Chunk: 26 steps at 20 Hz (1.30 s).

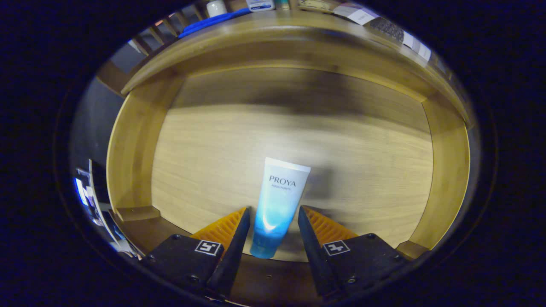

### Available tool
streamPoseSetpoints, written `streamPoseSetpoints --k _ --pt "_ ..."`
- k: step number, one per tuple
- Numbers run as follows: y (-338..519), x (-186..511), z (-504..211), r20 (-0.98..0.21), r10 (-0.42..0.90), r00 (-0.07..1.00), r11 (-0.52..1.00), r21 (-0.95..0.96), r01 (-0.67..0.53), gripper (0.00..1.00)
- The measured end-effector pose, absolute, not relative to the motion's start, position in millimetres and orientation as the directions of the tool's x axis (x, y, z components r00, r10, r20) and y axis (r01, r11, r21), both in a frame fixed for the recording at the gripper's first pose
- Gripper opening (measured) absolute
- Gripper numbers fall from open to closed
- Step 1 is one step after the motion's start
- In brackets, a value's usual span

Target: Pull open the drawer, take out the items inside it, and place them on the countertop above the cabinet.

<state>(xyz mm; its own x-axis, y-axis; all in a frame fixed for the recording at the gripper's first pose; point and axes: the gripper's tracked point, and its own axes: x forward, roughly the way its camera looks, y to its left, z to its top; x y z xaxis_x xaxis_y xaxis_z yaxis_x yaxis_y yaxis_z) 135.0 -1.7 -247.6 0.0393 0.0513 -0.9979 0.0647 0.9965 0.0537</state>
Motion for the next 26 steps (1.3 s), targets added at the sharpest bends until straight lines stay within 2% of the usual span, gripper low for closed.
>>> streamPoseSetpoints --k 4,5,9,18,26 --pt "-8 138 -249 -0.998 0.013 0.062 0.996 0.019 0.084 0.63" --pt "-9 138 -248 -0.997 0.028 0.076 0.996 0.035 0.080 0.54" --pt "-11 138 -242 -0.989 0.040 0.142 0.990 0.059 0.126 0.48" --pt "-25 153 -152 -0.933 0.036 0.358 0.986 0.092 0.139 0.45" --pt "-25 166 -120 -0.917 0.032 0.398 0.985 0.097 0.144 0.46"
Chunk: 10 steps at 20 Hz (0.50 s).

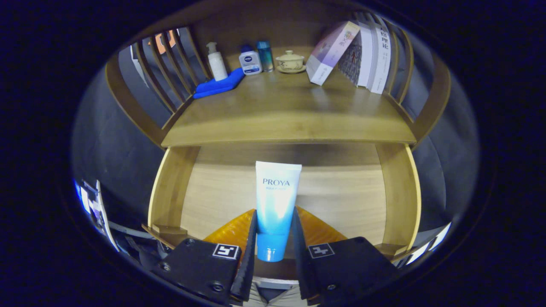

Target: Pull open the drawer, take out the items inside it, and place them on the countertop above the cabinet.

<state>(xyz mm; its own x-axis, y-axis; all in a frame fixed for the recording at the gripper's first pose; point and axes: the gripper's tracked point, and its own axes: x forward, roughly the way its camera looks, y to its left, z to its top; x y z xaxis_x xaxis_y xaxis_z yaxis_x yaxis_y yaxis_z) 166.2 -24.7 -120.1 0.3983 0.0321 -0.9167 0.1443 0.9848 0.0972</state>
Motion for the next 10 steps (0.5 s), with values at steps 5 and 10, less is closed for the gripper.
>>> streamPoseSetpoints --k 5,10 --pt "-22 196 -107 -0.912 0.017 0.410 0.989 0.076 0.130 0.45" --pt "-24 231 -111 -0.911 -0.015 0.412 0.990 0.043 0.131 0.45"
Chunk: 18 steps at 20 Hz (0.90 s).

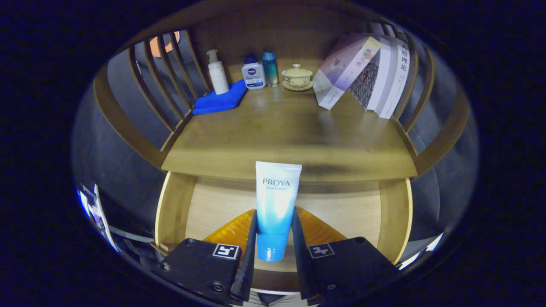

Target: Pull open the drawer, take out the items inside it, and place them on the countertop above the cabinet.

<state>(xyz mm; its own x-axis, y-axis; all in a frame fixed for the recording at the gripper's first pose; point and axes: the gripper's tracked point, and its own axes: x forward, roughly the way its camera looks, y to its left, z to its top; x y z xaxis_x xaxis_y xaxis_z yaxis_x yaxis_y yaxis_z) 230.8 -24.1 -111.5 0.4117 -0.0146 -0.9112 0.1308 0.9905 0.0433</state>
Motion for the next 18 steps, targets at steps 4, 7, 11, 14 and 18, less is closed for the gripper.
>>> streamPoseSetpoints --k 4,7,11,14,18 --pt "-21 262 -111 -0.906 -0.016 0.424 0.993 0.034 0.111 0.45" --pt "-24 288 -110 -0.901 -0.032 0.433 0.993 0.020 0.114 0.45" --pt "-32 322 -114 -0.893 -0.061 0.447 0.993 -0.008 0.118 0.45" --pt "-37 347 -119 -0.884 -0.085 0.459 0.994 -0.041 0.105 0.45" --pt "-36 363 -131 -0.890 -0.093 0.447 0.992 -0.044 0.119 0.45"
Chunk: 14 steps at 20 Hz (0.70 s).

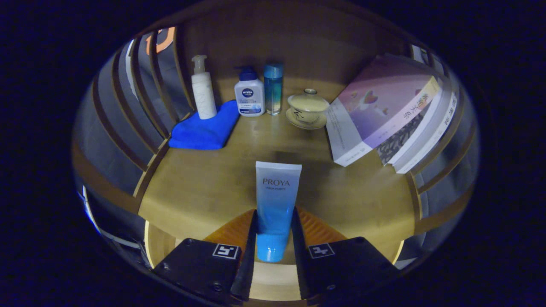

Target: Pull open the drawer, take out the items inside it, and place them on the countertop above the cabinet.

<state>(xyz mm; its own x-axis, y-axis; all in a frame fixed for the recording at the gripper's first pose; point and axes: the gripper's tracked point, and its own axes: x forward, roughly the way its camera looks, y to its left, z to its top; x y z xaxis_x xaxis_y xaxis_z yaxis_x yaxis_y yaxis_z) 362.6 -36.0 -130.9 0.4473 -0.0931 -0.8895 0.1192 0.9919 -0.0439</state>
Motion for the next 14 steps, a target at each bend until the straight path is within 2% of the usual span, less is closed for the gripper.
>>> streamPoseSetpoints --k 6,10,14 --pt "-39 372 -146 -0.892 -0.119 0.437 0.989 -0.067 0.132 0.45" --pt "-42 369 -148 -0.901 -0.124 0.416 0.989 -0.081 0.120 0.49" --pt "-38 363 -132 -0.898 -0.066 0.435 0.996 -0.031 0.088 0.50"
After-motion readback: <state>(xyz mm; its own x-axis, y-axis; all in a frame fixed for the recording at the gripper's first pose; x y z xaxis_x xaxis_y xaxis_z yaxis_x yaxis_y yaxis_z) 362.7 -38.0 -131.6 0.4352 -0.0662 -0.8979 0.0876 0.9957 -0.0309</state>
